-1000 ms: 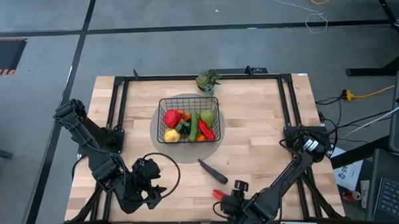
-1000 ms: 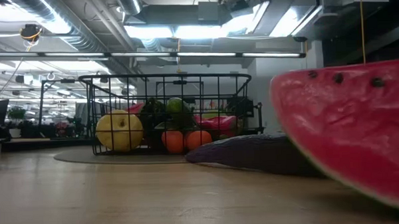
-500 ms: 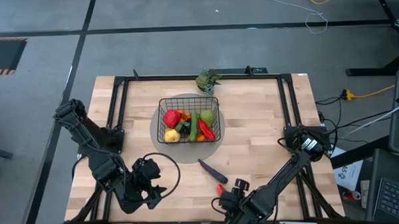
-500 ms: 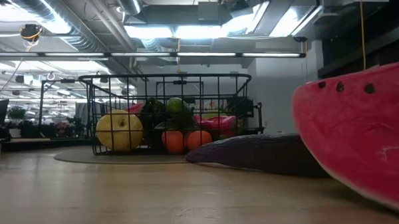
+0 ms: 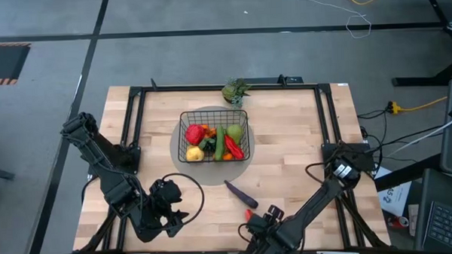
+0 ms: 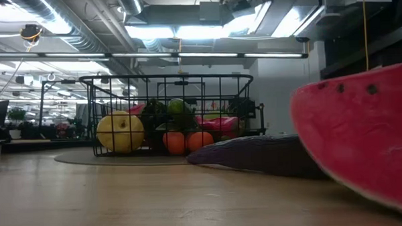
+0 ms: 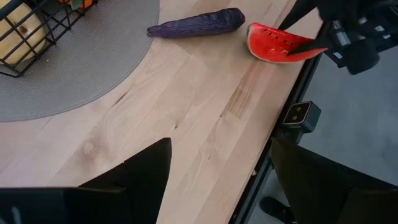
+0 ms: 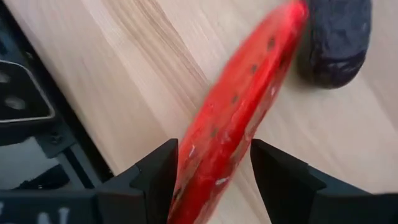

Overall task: Build produce basket
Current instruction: Put the red sliced watermelon into the black wire basket

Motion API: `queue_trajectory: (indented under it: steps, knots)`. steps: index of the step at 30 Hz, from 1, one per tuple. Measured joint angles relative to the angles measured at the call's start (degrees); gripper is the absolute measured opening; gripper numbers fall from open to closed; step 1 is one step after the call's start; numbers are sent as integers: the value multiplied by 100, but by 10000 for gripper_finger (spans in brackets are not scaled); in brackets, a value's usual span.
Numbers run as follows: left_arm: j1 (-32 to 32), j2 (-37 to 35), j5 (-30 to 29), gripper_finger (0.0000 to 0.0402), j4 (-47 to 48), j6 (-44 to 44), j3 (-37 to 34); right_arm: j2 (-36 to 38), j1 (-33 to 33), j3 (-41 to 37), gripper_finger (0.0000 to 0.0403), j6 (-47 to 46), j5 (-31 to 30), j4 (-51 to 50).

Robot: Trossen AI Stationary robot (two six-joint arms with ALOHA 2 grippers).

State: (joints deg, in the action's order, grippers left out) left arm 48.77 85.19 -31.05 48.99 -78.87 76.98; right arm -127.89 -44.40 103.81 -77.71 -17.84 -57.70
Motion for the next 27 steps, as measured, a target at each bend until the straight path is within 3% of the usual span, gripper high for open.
queue_trajectory:
  steps: [6,13,27]
  knots:
    - [0,0,0,270,0,0,1,-162,7,0,177,-5,296,-1]
    - [-39,0,2,270,0,39,1,-160,7,16,45,37,290,-3]
    - [-164,0,-6,270,-2,297,1,-160,114,29,45,248,100,86]
